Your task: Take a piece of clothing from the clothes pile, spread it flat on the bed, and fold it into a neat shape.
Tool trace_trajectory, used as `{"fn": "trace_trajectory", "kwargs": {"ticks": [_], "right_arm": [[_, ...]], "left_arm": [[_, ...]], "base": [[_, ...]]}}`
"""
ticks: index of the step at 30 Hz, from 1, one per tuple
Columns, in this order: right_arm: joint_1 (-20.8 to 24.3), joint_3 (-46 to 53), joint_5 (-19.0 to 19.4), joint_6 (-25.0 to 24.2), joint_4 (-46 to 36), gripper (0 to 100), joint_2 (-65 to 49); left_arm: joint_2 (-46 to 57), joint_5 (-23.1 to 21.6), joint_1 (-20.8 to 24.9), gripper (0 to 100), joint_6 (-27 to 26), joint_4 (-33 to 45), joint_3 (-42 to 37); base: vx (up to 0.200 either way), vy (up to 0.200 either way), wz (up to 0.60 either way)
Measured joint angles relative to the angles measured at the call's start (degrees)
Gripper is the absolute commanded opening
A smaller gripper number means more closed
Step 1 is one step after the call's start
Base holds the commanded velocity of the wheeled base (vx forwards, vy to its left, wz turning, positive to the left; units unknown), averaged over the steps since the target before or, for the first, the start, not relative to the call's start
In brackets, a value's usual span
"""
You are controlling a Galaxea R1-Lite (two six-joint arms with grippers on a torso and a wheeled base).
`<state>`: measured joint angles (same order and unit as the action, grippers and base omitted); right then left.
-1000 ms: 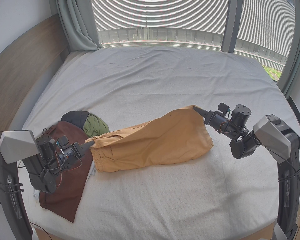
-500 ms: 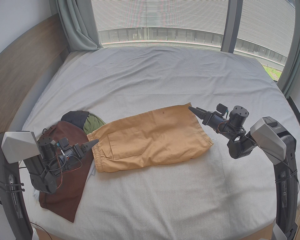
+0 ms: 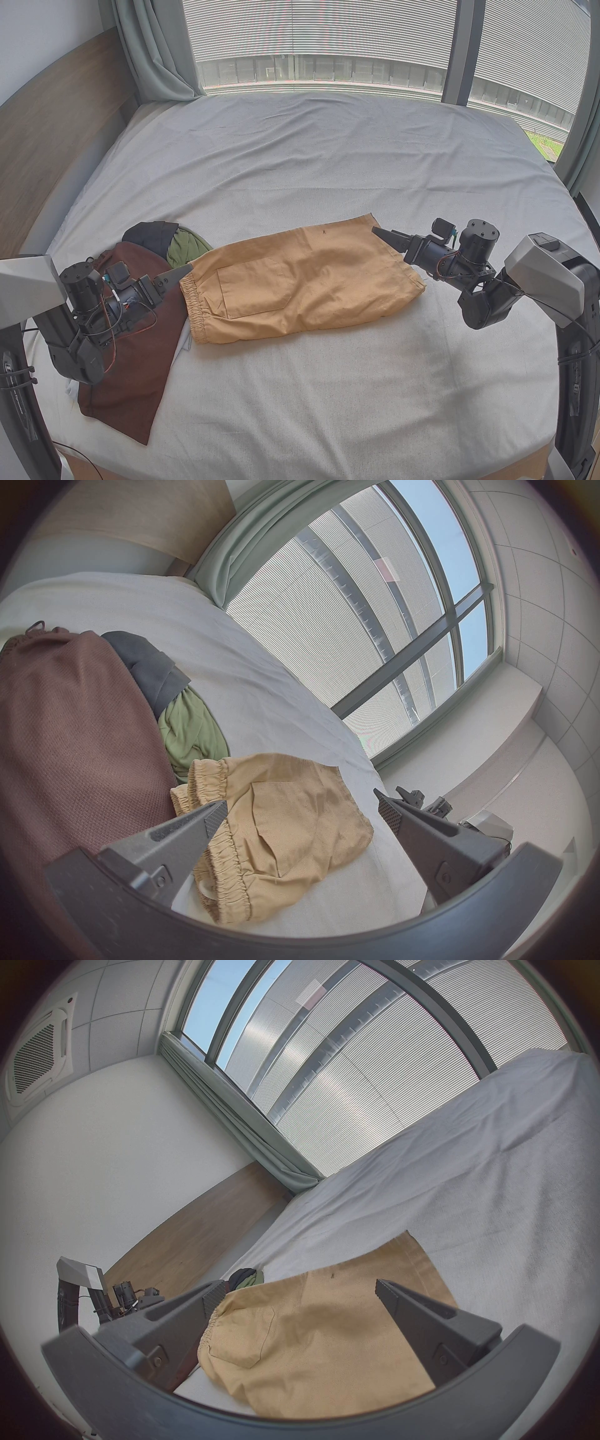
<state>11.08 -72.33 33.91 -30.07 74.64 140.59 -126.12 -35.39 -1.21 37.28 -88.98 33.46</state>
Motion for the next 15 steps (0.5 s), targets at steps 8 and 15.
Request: {"fn": "trace_trajectory", "kwargs": {"ticks": [8, 15], "right_arm": [[0.6, 10.01, -1.89, 0.96, 3.45, 100, -2.97], [0.88, 19.69, -2.68, 0.93, 9.87, 100, -4.12]], "left_arm": [[1.84, -0.24, 0.27, 100, -0.15, 0.0, -1.0], [2.28, -0.3, 0.37, 100, -0.63, -0.02, -1.49]], "base": [[0.0, 0.0, 0.0], [0.0, 0.0, 0.0]]}}
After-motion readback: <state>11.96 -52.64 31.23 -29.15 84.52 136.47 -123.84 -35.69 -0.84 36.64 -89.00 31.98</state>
